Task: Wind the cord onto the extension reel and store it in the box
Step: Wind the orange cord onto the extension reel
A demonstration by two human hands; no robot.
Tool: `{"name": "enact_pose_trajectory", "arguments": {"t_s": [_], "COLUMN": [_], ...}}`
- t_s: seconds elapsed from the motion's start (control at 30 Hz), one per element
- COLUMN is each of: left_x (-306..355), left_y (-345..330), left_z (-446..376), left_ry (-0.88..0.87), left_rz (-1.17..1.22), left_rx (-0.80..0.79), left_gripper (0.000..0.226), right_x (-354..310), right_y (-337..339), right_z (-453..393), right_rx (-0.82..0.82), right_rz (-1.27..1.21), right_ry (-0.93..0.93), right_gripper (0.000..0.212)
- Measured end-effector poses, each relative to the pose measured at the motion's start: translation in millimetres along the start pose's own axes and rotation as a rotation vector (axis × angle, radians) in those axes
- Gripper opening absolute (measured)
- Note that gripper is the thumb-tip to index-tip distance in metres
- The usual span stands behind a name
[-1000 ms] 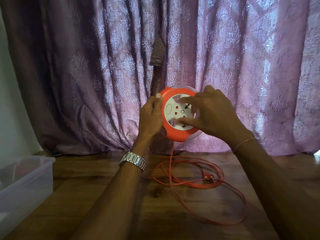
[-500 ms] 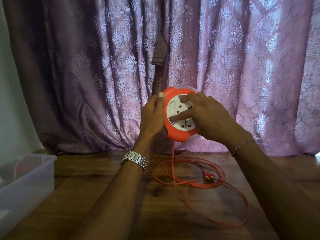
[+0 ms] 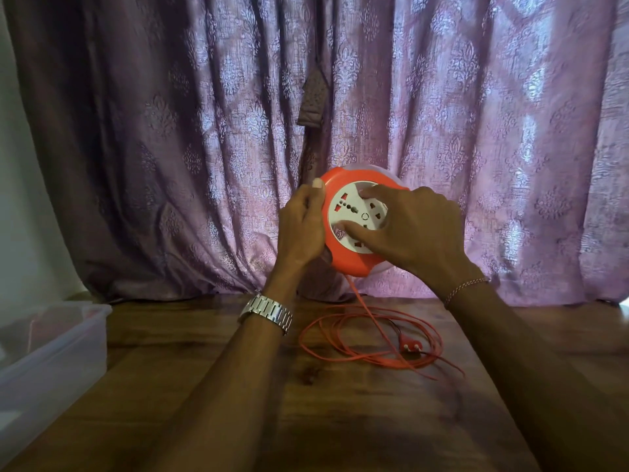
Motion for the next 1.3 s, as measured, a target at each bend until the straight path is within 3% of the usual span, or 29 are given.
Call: {"name": "enact_pose_trajectory", "arguments": {"t_s": [0.13, 0.27, 0.37, 0.43, 0.73, 1.03, 1.3], "left_x": [-0.7, -0.4, -0.5, -1.0, -4.4, -4.0, -2.7], "left_y": [1.6, 5.1, 5.3, 5.6, 2.5, 0.8, 1.2], "left_z": [-1.5, -2.0, -2.8, -3.4, -0.8, -0.2, 0.6], "left_ry": [-0.003, 0.006, 0.019, 0.021, -0.019, -0.021, -0.006], "left_rz": [-0.006, -0.009, 0.008, 0.006, 0.021, 0.003, 0.001], "left_rx": [0.011, 0.037, 0.054, 0.056, 0.046, 0.042, 0.041], "left_gripper": [0.057, 0.056, 0.05, 0.052, 0.075, 0.067, 0.067], "right_x": [1.2, -1.2, -5.0, -10.6, -11.1, -5.8, -4.3], "right_y": [1.1, 2.1, 0.3, 0.7, 0.3, 0.2, 0.9], "right_z": [-4.9, -7.8, -2.7, 1.0, 3.5, 6.2, -0.9], "right_rx": [0.063, -0.085, -0.32, -0.346, -0.195, -0.022, 0.125], "right_rz": [0.014, -0.06, -0.008, 0.051, 0.039, -0.065, 0.049], "right_ry": [0.102, 0.295, 0.331, 0.344, 0.288, -0.106, 0.056], "right_gripper": [0.065, 0.022, 0.051, 0.066, 0.052, 0.071, 0.06]}}
Point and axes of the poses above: each hand's wrist, its own z-axis away from the middle knuckle, its own y-axis out of the back of the hand, x = y × z, the point moved 3 cm from there along -z, towards the middle knuckle, and after that the axes turned 15 degrees about -y, right-handed, at the moved point
